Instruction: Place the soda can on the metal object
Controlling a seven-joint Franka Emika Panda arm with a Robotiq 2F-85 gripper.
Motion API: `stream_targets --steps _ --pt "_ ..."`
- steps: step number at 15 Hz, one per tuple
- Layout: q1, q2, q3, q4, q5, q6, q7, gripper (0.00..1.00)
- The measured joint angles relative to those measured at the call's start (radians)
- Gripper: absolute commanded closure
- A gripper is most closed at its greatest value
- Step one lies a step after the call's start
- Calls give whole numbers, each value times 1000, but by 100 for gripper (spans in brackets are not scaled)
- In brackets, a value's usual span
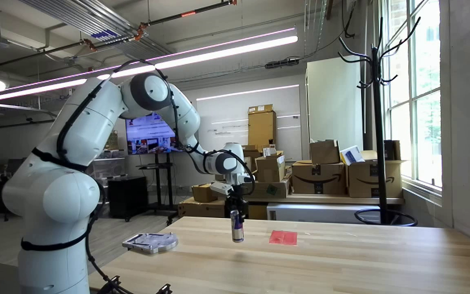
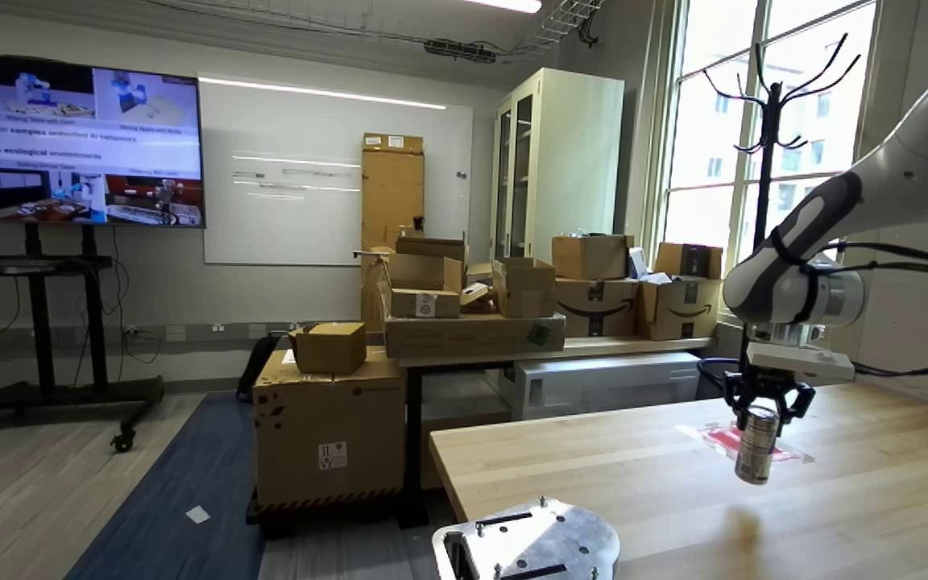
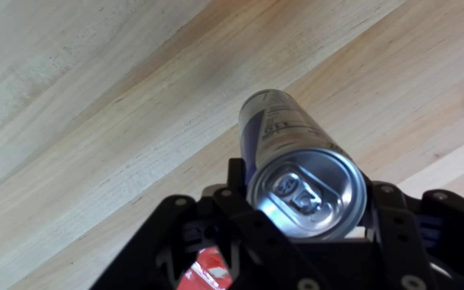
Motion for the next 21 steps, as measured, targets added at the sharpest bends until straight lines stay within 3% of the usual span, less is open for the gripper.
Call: stream_targets --steps 4,9,15,21 --pt "42 -182 33 -96 0 -5 -4 67" --pt "165 -318 112 -144 -9 -34 2 67" --pt "337 -330 225 -131 -90 -69 61 67" --pt "422 -282 267 -79 -163 -100 89 67"
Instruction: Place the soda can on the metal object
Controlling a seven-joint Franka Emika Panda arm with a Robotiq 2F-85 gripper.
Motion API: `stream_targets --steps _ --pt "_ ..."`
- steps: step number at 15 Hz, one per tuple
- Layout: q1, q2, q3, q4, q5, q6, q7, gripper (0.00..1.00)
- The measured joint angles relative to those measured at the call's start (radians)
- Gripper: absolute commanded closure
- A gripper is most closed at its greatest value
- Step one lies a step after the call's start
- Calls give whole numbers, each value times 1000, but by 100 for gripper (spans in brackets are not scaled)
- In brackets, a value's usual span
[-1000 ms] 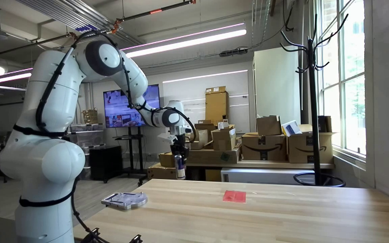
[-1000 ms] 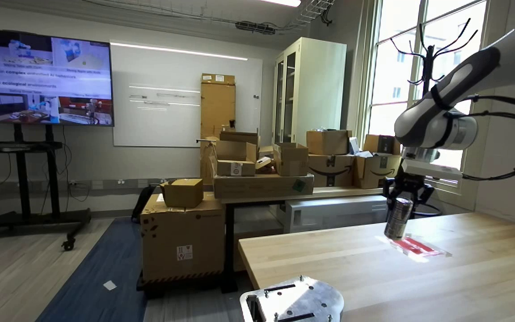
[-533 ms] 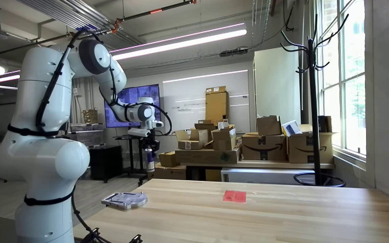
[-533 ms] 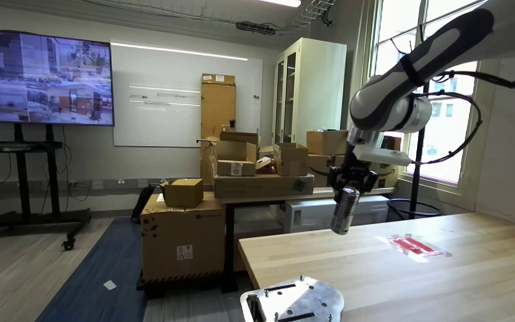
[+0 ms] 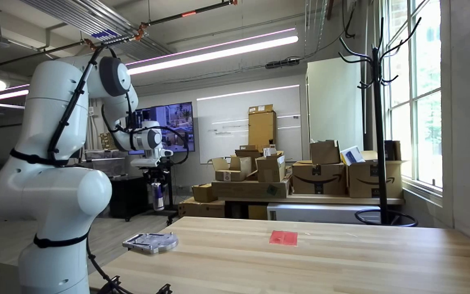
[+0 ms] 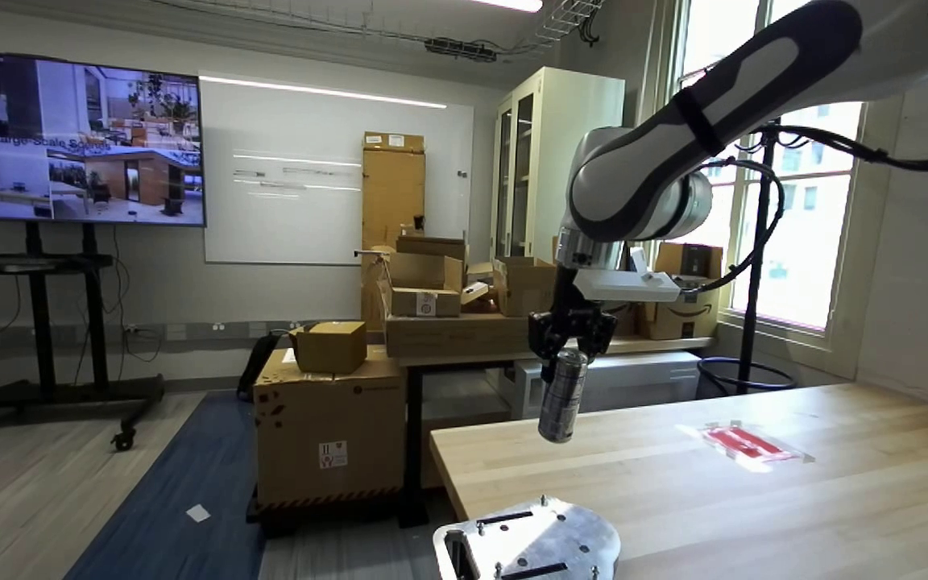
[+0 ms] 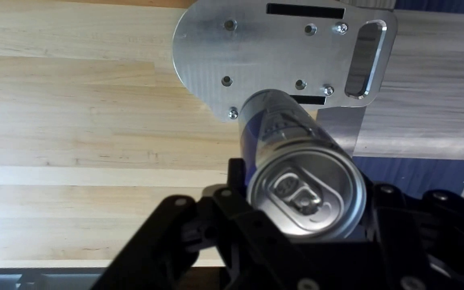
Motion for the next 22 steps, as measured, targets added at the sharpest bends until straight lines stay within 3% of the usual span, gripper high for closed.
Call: stream_targets --steps 9,22 --pt "29 147 5 114 -40 -13 0 67" --pt "29 248 -8 122 -49 -12 -1 67"
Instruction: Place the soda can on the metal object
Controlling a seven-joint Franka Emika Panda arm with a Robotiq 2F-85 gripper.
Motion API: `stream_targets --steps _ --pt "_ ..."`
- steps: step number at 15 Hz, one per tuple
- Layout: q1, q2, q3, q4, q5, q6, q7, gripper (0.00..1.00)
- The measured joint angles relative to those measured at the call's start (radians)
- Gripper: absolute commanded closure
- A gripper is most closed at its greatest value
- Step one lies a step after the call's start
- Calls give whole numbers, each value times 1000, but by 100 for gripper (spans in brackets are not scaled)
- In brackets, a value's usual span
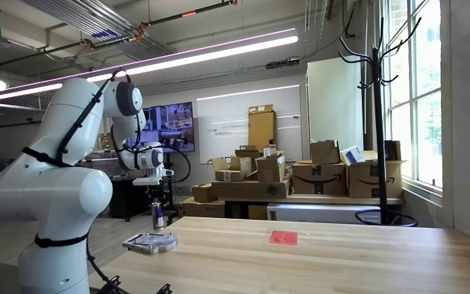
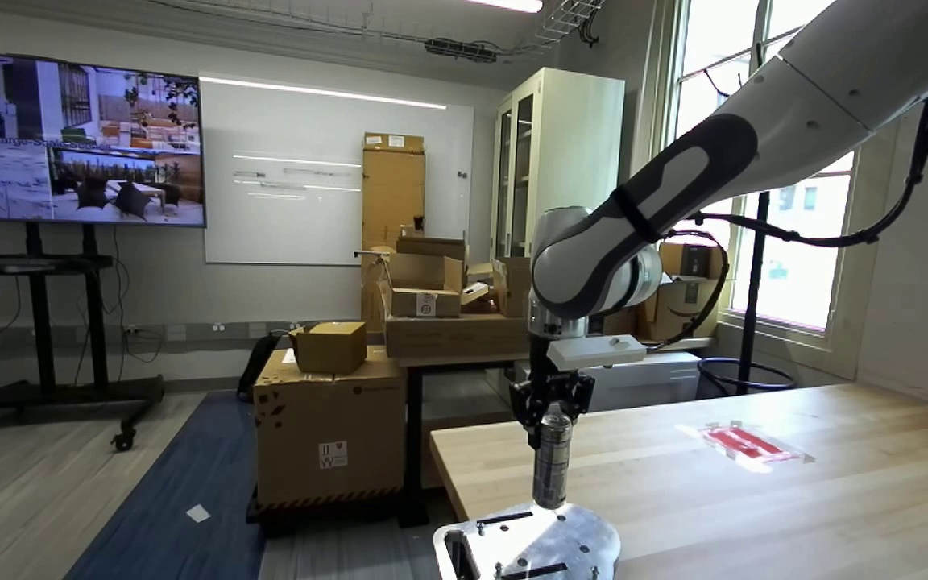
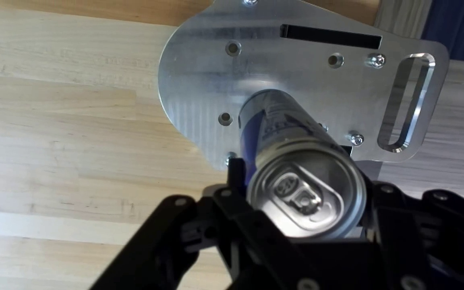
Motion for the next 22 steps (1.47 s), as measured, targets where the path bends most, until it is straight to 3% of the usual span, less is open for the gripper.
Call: stream_targets --steps 22 --pt "0 89 4 21 55 28 -2 67"
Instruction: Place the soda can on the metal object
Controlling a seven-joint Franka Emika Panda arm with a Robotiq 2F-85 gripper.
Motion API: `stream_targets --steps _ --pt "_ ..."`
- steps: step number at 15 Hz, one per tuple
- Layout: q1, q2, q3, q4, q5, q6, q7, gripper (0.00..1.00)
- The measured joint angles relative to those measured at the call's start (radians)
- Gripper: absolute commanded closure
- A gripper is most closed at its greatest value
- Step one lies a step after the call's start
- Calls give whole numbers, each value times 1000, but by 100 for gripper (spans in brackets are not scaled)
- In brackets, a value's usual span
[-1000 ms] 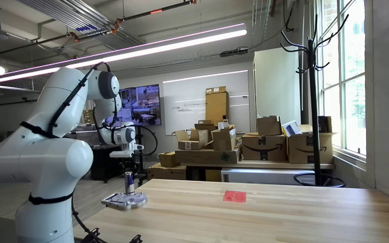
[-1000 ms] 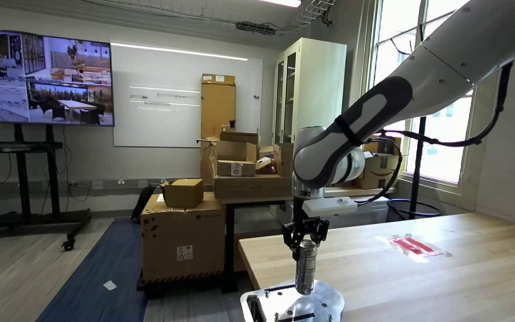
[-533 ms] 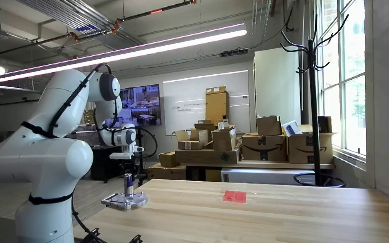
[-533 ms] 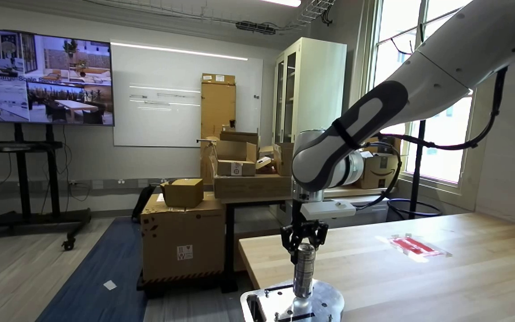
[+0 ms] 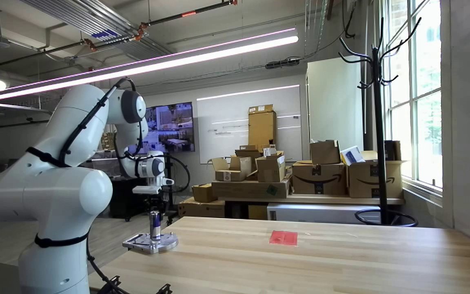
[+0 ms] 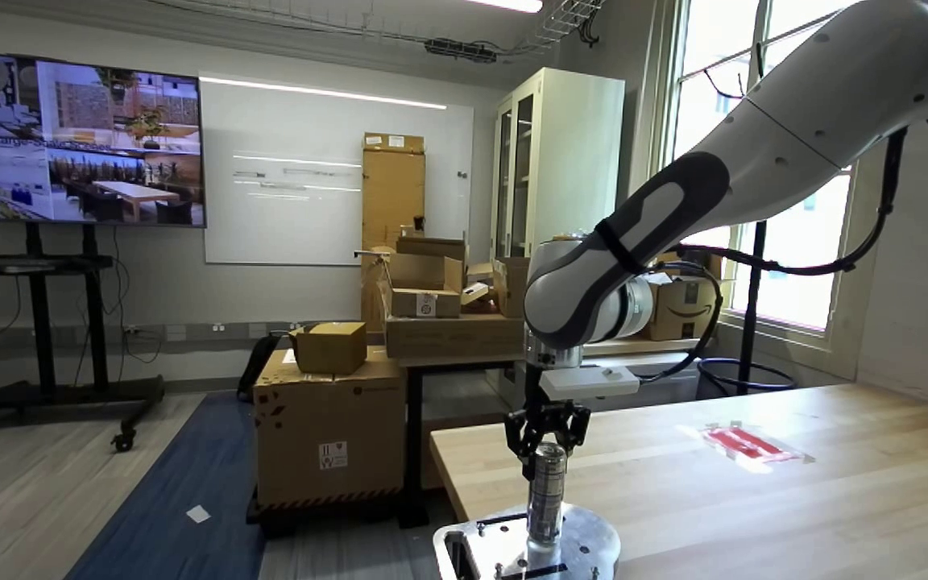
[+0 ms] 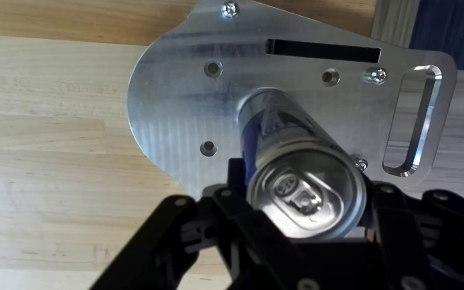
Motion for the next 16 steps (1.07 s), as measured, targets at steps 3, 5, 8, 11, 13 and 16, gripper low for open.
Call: stream_targets --steps 3,5,8,11,13,16 --pt "0 7 0 2 0 0 0 67" --pt "-1 10 0 3 0 0 0 67" --pt "-2 10 0 3 0 0 0 9" --pt "-2 4 0 6 1 -1 0 0" --pt "-2 -13 0 8 9 -2 0 0" --pt "-1 -79 2 5 10 -3 -1 0"
